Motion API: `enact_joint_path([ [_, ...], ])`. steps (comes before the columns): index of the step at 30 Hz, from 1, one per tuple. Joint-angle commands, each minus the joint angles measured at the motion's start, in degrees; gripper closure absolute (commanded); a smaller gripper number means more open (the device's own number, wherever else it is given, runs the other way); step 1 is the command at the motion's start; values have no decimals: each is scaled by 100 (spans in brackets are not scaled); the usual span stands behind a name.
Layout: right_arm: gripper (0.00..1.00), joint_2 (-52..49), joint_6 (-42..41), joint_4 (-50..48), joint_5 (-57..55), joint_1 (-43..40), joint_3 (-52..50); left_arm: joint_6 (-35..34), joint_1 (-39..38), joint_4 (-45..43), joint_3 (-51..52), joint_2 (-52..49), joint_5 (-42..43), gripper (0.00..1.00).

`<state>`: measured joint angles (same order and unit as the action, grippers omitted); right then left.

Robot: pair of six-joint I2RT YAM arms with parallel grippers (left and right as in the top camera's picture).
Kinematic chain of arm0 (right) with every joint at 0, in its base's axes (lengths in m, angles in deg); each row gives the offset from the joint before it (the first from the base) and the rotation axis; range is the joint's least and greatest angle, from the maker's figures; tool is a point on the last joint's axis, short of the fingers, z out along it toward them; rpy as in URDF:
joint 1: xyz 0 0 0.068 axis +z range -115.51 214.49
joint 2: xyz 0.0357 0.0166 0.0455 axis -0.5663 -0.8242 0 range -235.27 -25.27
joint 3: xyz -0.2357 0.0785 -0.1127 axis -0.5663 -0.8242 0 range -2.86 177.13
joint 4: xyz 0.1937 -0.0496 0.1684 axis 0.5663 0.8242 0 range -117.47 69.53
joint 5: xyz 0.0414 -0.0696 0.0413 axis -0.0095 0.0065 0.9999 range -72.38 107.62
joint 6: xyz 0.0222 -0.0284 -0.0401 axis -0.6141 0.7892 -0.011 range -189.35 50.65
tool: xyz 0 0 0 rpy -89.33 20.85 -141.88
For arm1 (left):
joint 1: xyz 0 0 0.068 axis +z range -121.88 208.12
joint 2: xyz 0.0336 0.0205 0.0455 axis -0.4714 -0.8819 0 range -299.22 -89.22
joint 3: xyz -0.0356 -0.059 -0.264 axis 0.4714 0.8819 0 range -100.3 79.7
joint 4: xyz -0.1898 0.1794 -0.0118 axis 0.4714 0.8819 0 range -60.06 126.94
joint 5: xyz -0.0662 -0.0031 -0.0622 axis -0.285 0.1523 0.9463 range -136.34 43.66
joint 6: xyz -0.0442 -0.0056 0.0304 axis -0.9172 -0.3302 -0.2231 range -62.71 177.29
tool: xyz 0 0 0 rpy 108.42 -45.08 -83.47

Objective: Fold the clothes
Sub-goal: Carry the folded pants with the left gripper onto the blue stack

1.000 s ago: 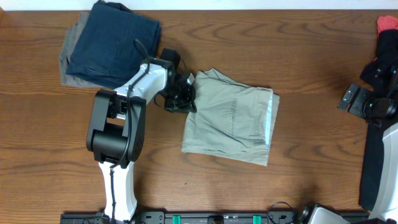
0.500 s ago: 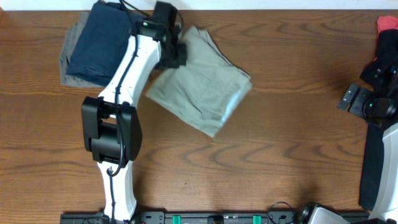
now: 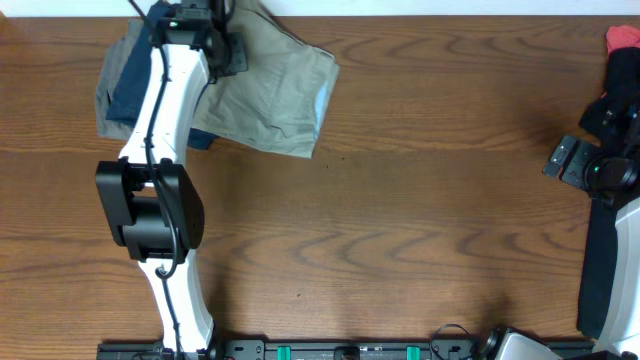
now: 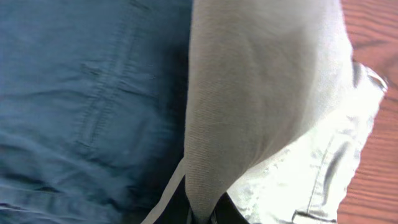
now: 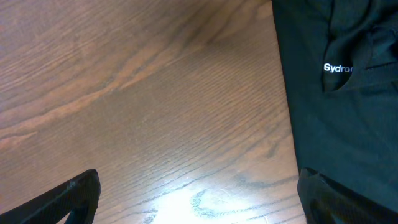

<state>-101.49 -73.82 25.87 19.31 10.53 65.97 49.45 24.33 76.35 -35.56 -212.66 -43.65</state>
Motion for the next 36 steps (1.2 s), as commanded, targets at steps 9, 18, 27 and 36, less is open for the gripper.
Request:
enact_joint_path([
  [9, 1, 52, 72, 9, -17, 37, 59, 48, -17, 208, -852, 153, -55, 94],
  [18, 1, 52, 72, 9, -17, 37, 59, -153, -17, 470, -1346, 225, -59, 94],
  [27, 1, 52, 72, 9, -17, 37, 59, -306, -11, 448, -1377, 428, -63, 94],
  [36, 1, 52, 70, 9, -17, 37, 59, -391, -13, 391, -1377, 857, -66, 94],
])
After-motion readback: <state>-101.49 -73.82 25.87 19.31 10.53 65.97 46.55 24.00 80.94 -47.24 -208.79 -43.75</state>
